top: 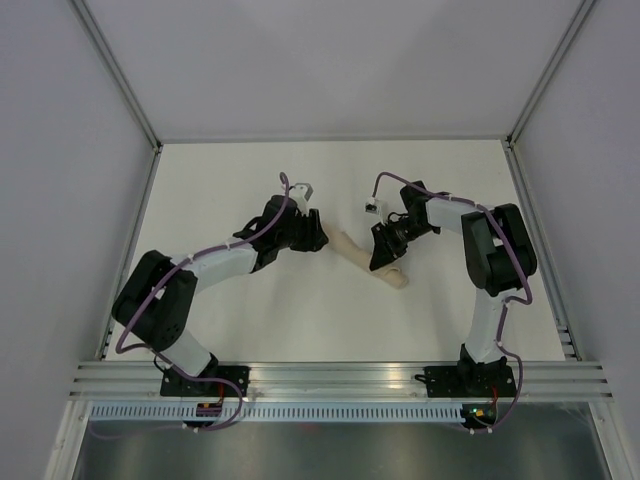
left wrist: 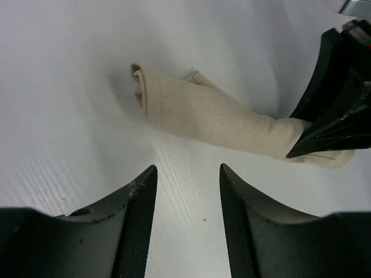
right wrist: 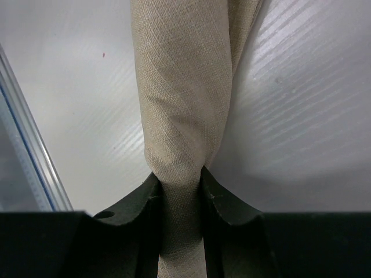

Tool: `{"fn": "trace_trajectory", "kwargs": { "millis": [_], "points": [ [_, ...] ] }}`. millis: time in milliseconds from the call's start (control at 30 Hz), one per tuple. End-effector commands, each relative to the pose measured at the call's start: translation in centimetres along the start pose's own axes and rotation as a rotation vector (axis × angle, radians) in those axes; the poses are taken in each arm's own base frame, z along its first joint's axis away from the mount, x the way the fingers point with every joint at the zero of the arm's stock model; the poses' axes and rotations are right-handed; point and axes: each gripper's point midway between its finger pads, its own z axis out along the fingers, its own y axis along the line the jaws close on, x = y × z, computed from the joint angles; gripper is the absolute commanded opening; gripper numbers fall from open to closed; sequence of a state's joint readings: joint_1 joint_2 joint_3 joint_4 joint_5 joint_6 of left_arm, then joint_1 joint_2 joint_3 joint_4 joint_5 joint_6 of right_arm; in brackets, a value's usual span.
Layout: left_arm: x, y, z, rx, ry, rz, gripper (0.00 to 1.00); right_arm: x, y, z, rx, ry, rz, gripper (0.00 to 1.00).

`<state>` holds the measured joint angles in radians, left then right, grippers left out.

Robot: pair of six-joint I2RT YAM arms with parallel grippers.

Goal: Fold the napkin, place the utensils inside, and roll it up
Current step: Roll the napkin with the utensil

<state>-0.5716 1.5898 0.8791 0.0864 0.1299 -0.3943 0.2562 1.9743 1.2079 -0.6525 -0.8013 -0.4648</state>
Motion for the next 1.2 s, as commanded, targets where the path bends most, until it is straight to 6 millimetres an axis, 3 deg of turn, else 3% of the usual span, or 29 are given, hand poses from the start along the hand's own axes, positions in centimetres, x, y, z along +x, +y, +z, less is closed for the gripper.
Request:
{"fn": "trace_trajectory", "kwargs": {
  "millis": [0,67,200,633,1167],
  "points": [
    [-3.1,-1.7,1.0,0.016,-0.138,-0.091,0.53,1.9,-1.1,2.3,-0.005,0.057,0.125,0.26],
    [-3.3,-1.9,1.7,0.008,-0.146,-0.106,0.53,1.8,-1.3,2.6,-0.01,0.049,0.158,0.26],
    [-1.9,-1.9,3.3,-0.021,-0.113,-0.151,0.53,1.6,-1.3,3.2,-0.027,0.033,0.22,0.26],
    [-0.8,-2.9,5.2,-0.04,-0.117,-0.212,0.56,1.1,-1.6,3.9,-0.051,-0.019,0.296,0.26],
    [1.1,-1.9,6.0,-0.145,-0.121,-0.281,0.61,-0.6,-1.7,4.9,-0.092,-0.096,0.426,0.27]
  ]
}}
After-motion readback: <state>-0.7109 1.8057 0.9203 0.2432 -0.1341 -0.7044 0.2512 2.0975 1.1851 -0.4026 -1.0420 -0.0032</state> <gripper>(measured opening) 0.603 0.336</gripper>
